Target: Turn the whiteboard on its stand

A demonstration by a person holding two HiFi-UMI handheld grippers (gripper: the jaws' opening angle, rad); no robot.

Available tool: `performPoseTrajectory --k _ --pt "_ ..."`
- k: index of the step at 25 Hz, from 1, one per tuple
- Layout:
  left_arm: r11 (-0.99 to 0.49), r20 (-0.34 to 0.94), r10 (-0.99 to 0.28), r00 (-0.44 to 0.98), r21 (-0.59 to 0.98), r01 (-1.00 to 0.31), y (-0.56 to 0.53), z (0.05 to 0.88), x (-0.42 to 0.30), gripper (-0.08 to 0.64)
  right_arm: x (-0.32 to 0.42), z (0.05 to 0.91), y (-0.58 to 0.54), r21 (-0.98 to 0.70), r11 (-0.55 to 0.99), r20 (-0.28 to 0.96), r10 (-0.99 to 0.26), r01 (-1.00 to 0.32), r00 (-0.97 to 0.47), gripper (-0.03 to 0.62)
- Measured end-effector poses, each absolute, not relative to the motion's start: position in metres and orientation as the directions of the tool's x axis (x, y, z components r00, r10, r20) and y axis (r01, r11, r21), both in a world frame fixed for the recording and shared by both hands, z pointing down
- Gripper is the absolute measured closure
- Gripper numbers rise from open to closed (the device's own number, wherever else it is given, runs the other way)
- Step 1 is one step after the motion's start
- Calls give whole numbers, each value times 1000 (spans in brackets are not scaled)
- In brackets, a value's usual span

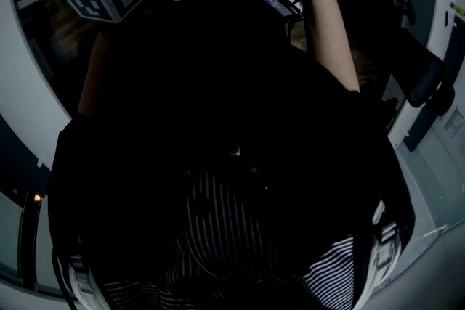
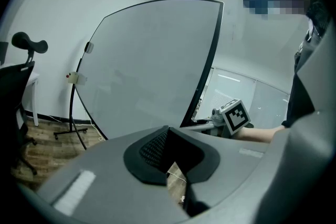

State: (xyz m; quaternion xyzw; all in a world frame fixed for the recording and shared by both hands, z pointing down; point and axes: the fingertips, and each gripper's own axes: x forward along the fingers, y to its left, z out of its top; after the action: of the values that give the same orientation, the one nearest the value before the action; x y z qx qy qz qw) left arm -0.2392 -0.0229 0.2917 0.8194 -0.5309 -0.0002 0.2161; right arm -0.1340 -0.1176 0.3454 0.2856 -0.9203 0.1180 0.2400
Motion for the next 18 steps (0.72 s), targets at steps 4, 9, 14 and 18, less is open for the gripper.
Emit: performPoseTrajectory --k 4,9,14,18 --pt "-342 227 -870 438 362 -867 -22 294 -240 556 -129 348 -126 -82 812 513 -462 -577 -723 402" --pt "-332 226 -874 429 366 -869 -24 294 -242 556 -127 347 -130 -79 851 508 -414 -519 -756 402" --pt "-328 223 -879 421 358 -874 -41 286 -226 557 -116 343 -144 -82 849 499 -418 -522 -759 402" --pt "-330 230 -876 424 357 -874 -64 281 -193 557 -79 343 -170 -82 841 506 -427 -535 -749 402"
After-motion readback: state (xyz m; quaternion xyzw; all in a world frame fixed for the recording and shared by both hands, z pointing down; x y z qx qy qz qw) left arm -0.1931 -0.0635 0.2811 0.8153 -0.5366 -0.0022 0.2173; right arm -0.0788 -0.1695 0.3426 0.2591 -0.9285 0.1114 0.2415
